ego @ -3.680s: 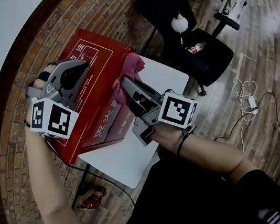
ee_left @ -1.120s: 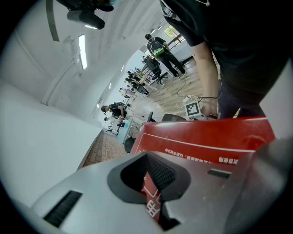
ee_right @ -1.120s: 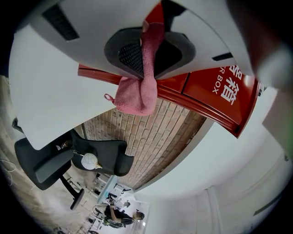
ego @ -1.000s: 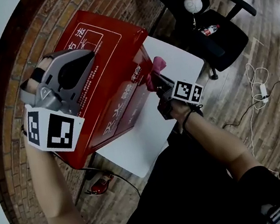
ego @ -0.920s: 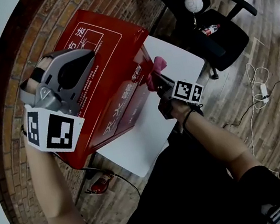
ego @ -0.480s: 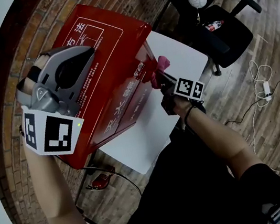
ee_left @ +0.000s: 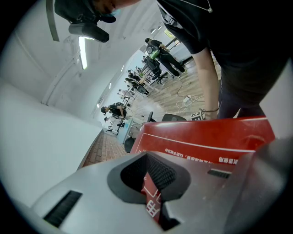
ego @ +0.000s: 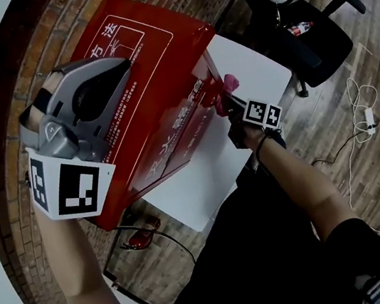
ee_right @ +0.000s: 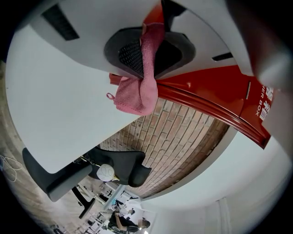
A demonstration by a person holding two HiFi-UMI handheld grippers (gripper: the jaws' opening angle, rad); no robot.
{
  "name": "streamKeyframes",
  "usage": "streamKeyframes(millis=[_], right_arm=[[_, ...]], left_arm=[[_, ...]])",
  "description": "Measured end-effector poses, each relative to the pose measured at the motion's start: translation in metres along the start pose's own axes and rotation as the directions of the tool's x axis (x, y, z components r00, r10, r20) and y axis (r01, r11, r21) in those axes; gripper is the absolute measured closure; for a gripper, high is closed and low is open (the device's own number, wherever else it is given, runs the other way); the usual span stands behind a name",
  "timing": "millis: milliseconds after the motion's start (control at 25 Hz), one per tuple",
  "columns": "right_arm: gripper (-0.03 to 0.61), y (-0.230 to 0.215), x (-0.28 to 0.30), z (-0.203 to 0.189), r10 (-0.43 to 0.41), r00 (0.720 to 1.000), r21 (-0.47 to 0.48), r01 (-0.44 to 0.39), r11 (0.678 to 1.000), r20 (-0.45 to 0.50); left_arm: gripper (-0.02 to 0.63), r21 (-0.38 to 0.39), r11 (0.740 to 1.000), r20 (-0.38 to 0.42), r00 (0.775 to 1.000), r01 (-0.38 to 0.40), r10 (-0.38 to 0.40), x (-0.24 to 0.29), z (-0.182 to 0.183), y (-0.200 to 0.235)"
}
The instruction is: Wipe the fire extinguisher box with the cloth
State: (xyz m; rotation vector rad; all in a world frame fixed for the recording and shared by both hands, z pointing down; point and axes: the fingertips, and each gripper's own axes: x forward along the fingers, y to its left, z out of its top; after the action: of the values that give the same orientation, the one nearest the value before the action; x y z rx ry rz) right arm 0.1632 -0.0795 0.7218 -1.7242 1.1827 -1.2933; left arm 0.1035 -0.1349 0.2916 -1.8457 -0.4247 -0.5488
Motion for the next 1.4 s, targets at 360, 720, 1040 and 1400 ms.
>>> streamKeyframes(millis=[360,720,1040,1400], right_arm=[[0.514,-0.037,0.016,-0.014,-0.061,0.998,0.007,0.061,0.998,-0.034],[0.514,-0.07,0.028,-0.038,-0.155,0.983,0.021,0.158,0.987,-0.103],[0.514,-0.074,0.03,-0.047,-0.164,0.981,0.027,0.168,0.985,-0.104],[0.514,-0.062,0.026,-0.075,-0.137,0.981,0.033,0.143,0.989,-0.137]], left_arm=[[0.597,0.002,1.0,0.002,1.0,0.002,-0.002,0.0,0.0,0.0],[0.597,-0.002,1.0,-0.002,1.0,0.001,-0.001,0.001,-0.002,0.0],[0.597,-0.002,1.0,-0.004,1.0,-0.001,0.001,0.001,-0.002,0.001],[0.597,-0.003,1.0,-0.005,1.0,-0.001,0.001,0.001,-0.001,0.0]])
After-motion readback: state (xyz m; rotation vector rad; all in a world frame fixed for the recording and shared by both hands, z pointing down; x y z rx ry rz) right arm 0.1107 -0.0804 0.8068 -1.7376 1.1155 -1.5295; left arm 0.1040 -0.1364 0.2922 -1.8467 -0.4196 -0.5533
